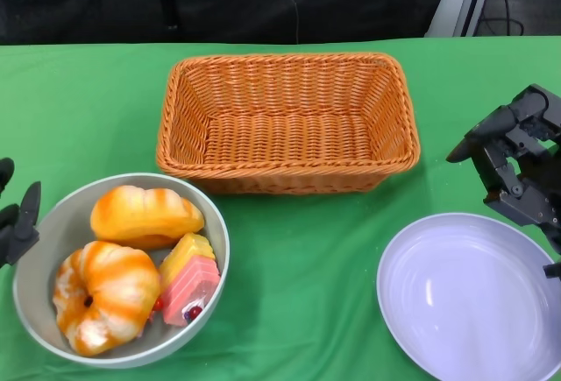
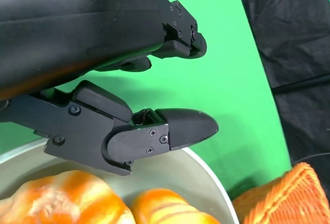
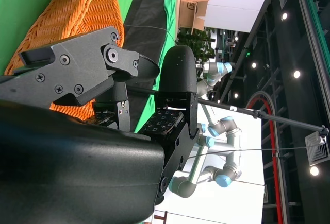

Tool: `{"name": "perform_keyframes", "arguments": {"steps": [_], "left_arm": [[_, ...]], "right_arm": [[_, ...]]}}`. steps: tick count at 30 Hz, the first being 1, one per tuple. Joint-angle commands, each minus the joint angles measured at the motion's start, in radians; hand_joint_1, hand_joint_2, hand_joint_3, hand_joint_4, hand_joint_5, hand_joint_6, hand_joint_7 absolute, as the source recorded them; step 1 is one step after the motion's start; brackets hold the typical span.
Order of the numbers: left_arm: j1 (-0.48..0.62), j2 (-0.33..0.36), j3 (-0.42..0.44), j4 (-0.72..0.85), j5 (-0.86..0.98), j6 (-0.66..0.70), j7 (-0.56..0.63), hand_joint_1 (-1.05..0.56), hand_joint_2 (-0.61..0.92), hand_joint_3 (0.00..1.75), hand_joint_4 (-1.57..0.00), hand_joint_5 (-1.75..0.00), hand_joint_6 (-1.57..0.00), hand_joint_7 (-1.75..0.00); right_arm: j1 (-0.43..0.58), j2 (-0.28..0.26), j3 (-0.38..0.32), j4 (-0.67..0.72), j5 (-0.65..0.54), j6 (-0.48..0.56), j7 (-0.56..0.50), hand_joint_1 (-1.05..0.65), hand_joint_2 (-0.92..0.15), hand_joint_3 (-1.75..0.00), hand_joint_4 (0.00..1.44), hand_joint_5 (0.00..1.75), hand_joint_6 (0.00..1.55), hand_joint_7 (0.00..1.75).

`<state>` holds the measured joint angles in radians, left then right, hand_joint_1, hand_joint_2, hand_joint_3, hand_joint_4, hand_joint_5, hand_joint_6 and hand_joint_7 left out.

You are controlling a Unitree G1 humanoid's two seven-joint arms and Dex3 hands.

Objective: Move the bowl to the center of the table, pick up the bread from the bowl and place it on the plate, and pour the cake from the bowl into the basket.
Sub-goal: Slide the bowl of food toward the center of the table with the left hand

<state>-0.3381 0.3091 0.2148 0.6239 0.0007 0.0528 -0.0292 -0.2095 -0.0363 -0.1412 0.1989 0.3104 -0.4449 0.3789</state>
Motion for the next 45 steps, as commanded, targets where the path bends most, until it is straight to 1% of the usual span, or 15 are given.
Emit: {"name": "perform_keyframes", "arguments": {"steps": [1,6,11,15,17,18,21,32,37,41,45], "left_arm": [[-0.005,0.03,-0.008,-0.026,0.013,0.045,0.005,-0.75,0.92,0.69,-0.28,0.0,-0.26,-0.01],[-0.003,0.038,-0.024,-0.049,0.014,0.097,-0.01,-0.74,0.92,0.68,-0.27,0.0,-0.26,-0.01],[0.003,0.027,-0.022,-0.052,0.014,0.09,0.013,-0.73,0.92,0.68,-0.27,-0.01,-0.27,-0.01],[0.004,0.028,-0.033,-0.051,0.029,0.098,0.022,-0.74,0.92,0.72,-0.22,0.0,-0.17,0.0],[0.004,0.024,-0.031,-0.054,0.022,0.1,0.017,-0.74,0.92,0.72,-0.21,0.0,-0.15,0.0],[0.004,0.021,-0.029,-0.056,0.016,0.099,0.013,-0.74,0.92,0.73,-0.14,0.0,-0.1,0.0],[0.004,0.011,-0.024,-0.062,0.0,0.101,0.009,-0.74,0.92,0.73,-0.1,0.0,-0.07,0.0],[0.008,0.003,-0.02,-0.085,-0.018,0.127,0.005,-0.77,0.92,0.74,-0.13,-0.02,-0.08,-0.01],[0.039,-0.019,-0.037,-0.145,-0.023,0.134,-0.021,-0.78,0.92,0.74,-0.16,-0.03,-0.09,-0.01],[0.079,-0.055,-0.037,-0.257,-0.066,0.191,-0.052,-0.76,0.92,0.74,-0.15,-0.03,-0.13,-0.03],[0.09,-0.068,-0.036,-0.303,-0.082,0.243,-0.058,-0.76,0.92,0.74,-0.15,-0.02,-0.13,-0.02]], "right_arm": [[0.006,-0.013,-0.013,0.001,0.01,-0.005,0.001,-0.13,-0.76,-0.69,0.8,1.52,0.75,1.14],[0.008,-0.014,-0.012,-0.005,0.001,0.0,-0.01,-0.14,-0.76,-0.69,0.81,1.52,0.75,1.16],[0.007,-0.012,-0.012,-0.002,0.008,0.0,-0.006,-0.13,-0.76,-0.68,0.8,1.53,0.74,1.16],[0.005,-0.01,-0.012,0.003,0.003,-0.012,-0.007,-0.12,-0.77,-0.69,0.81,1.53,0.74,1.15],[0.007,-0.009,-0.012,0.0,0.005,-0.01,-0.007,-0.12,-0.76,-0.69,0.8,1.53,0.74,1.15],[0.008,-0.008,-0.011,-0.001,0.007,-0.008,-0.007,-0.12,-0.77,-0.69,0.8,1.53,0.74,1.15],[0.008,-0.009,-0.012,0.002,0.017,-0.007,0.002,-0.12,-0.77,-0.7,0.8,1.54,0.74,1.15],[0.008,-0.009,-0.012,0.003,0.009,-0.009,-0.007,-0.12,-0.76,-0.72,0.81,1.52,0.76,1.13],[0.005,-0.012,-0.013,0.014,-0.006,-0.021,-0.011,-0.12,-0.75,-0.72,0.8,1.52,0.75,1.13],[0.007,-0.007,-0.012,0.007,0.0,-0.013,-0.013,-0.11,-0.75,-0.73,0.8,1.53,0.75,1.13],[0.008,-0.009,-0.011,0.005,-0.005,-0.014,-0.017,-0.12,-0.75,-0.74,0.8,1.53,0.75,1.14]]}}
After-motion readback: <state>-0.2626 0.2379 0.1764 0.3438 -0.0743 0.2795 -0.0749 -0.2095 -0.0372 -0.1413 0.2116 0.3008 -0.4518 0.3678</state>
